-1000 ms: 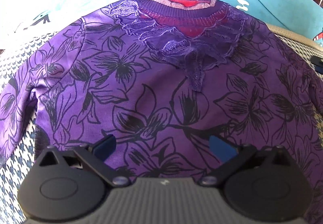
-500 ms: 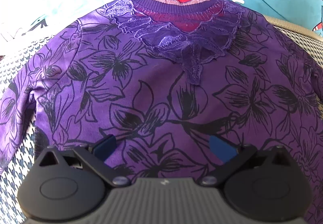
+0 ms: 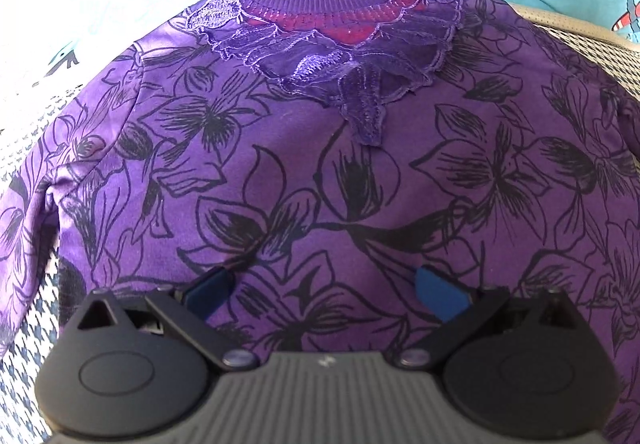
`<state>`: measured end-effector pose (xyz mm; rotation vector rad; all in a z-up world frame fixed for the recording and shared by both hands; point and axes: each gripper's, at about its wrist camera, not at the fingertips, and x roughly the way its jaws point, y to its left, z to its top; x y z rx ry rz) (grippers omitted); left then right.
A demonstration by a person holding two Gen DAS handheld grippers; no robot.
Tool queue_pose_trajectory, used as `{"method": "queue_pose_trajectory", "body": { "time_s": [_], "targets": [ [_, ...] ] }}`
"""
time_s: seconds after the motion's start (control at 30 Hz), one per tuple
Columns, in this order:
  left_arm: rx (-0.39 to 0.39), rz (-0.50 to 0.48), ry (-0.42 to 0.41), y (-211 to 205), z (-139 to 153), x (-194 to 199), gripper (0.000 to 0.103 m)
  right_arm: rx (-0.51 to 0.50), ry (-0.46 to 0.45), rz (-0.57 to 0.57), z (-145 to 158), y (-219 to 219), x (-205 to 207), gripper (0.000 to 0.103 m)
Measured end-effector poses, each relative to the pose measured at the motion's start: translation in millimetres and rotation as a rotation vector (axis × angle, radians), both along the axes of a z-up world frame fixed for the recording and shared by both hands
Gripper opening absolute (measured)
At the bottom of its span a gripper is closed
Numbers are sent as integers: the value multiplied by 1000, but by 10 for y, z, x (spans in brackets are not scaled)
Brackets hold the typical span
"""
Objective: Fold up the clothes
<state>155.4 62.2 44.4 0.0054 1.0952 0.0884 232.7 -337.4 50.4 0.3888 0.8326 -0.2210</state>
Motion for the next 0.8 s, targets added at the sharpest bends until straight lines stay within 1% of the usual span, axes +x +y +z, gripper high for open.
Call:
{"method": "queue_pose_trajectory", "body": {
  "time_s": [0.13,0.2,0.23,0.27,0.37,0.47,0.5,0.53,0.6,0.67,0.8],
  "targets": [
    [-5,-2,3,5,8,-11,103,-23,4,-32,3,4,-15,11],
    [-15,11,5,20,16,-20,103,-43,7,-52,45,26,-50,12],
    [-19,19,5,24,20,-28,103,-43,-1,-59,77,23,-85,16],
    [-17,25,4,20,26,-45,103,-44,-8,-66,109,19,-119,18],
    [-2,33,-5,4,48,-112,103,-52,-14,-96,182,-77,-219,18],
    [-9,33,-11,-17,80,-189,103,-64,1,-130,228,-209,-317,18],
    [-22,33,-12,-23,94,-214,103,-61,7,-142,240,-264,-360,18],
    [-36,32,-14,-28,107,-240,103,-48,10,-158,250,-332,-415,19],
    [-58,28,-16,-37,132,-284,103,-22,13,-193,268,-465,-523,24],
    [-60,18,-25,-56,160,-308,103,8,12,-230,284,-595,-631,30],
    [-45,-1,-47,-99,212,-333,103,80,24,-320,247,-850,-794,31]
  ]
}}
